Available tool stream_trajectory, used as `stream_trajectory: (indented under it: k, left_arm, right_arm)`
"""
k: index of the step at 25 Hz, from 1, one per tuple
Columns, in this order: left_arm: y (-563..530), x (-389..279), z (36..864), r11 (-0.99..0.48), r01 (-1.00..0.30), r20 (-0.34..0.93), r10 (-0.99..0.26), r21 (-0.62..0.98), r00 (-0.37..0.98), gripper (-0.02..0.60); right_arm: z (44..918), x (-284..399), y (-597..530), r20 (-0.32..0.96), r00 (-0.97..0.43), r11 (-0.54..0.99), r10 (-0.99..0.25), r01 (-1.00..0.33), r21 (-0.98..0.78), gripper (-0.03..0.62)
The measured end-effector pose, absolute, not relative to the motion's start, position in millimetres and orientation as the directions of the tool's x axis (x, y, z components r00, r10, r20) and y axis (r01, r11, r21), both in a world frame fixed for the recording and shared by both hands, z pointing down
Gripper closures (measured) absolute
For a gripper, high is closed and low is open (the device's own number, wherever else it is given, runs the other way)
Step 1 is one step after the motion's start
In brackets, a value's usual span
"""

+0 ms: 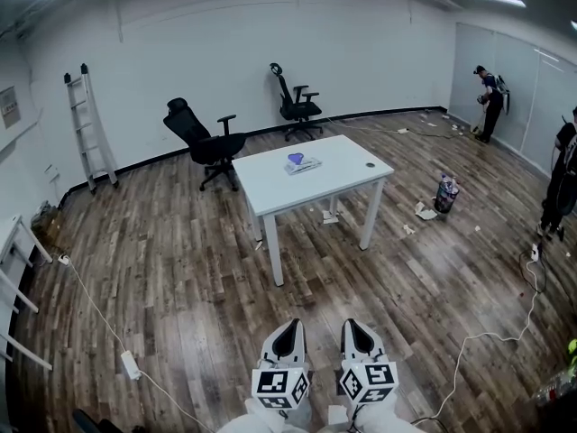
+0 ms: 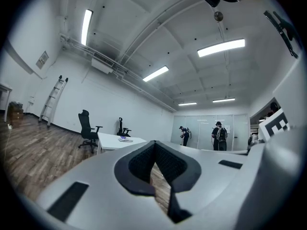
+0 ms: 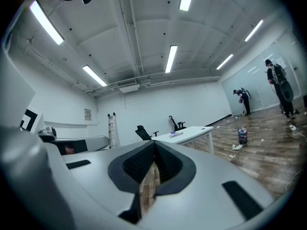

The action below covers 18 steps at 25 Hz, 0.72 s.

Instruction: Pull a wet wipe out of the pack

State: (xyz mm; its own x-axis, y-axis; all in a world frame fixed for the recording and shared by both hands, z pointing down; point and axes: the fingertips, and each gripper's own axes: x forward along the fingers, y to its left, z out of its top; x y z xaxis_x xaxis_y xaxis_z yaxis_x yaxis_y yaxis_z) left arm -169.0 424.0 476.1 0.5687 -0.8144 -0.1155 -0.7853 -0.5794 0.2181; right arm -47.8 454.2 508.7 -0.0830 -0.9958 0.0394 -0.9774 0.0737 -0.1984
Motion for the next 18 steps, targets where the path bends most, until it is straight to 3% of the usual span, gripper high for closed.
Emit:
stream_trajectory:
  k: [18]
  left_arm:
    - [322.7,-150.6,465.9,-0.604,-0.775,-0.114,-0.797,0.185,0.594,0.583]
  right_arm:
    - [500.0,-46.0,344.4,0.032,-0.084,0.075,-0.996,-0.974,-0.214,0.585]
